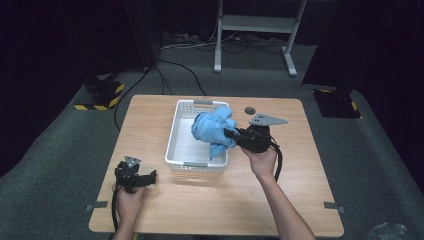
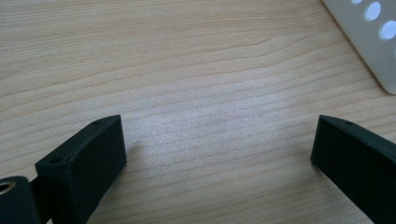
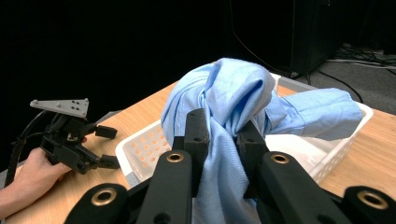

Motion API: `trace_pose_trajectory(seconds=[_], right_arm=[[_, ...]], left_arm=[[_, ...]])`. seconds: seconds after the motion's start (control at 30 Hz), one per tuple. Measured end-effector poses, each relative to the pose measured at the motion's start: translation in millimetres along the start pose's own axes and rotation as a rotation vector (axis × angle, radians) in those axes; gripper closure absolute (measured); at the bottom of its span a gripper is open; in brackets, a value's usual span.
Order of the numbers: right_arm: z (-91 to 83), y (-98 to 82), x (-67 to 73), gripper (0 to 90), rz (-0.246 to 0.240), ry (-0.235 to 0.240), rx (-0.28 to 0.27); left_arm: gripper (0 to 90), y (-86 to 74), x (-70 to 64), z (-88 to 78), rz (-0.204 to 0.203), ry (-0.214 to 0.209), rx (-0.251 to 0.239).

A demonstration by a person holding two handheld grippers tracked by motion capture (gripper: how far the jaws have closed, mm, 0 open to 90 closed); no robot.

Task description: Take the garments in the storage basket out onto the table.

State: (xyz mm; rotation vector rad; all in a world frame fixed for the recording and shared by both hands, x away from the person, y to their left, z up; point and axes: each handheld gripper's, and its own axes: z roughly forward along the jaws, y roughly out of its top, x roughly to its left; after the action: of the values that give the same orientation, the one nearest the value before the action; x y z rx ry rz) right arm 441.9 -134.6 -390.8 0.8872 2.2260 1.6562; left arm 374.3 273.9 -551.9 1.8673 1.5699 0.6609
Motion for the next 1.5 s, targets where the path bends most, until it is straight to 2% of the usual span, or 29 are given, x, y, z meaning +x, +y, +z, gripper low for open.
trace_pose_trajectory(seconds=[0.3, 0.67, 0.97, 1.5], right_arm=[[-19.3, 1.2, -7.1, 79.9, 0.006, -0.023, -0.024], [-33.8, -0.7, -13.0, 79.8, 0.013, -0.040, -0.042], [-54.6, -2.7, -20.3, 79.9, 0.025, -0.070, -0.067], [-86.7, -18.3, -33.6, 80.1, 0.047, -0.134, -0.090]], left_arm=[[3.3, 0.0, 0.0, 0.0, 0.000, 0.000, 0.000], [3.3, 0.0, 0.0, 0.0, 0.000, 0.000, 0.000], [3.3, 0.0, -0.1, 0.0, 0.000, 0.000, 0.000], [3.3, 0.0, -0.2, 0.1, 0.000, 0.001, -0.001]])
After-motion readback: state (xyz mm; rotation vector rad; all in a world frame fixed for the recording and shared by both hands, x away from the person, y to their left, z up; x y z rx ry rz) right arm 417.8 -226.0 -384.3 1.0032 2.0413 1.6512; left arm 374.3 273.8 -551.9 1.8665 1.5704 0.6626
